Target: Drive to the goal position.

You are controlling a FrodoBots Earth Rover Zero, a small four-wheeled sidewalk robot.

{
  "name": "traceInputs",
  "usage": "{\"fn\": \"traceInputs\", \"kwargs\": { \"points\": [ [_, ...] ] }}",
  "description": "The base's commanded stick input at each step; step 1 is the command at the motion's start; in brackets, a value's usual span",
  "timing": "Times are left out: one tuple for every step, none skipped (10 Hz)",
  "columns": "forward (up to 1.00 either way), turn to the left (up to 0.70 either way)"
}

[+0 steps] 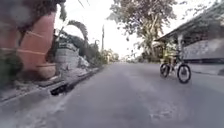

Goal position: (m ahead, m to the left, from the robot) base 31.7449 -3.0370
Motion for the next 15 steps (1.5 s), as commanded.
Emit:
{"fn": "traceInputs", "kwargs": {
  "points": [
    [1.0,0.0],
    [1.0,0.0],
    [1.0,0.0],
    [1.0,0.0],
    [1.0,0.0],
    [1.0,0.0],
    [1.0,0.0],
    [1.0,0.0],
    [1.0,0.0],
    [1.0,0.0],
    [1.0,-0.03],
    [1.0,-0.26],
    [1.0,-0.28],
    [1.0,0.0],
    [1.0,0.0]
  ]
}}
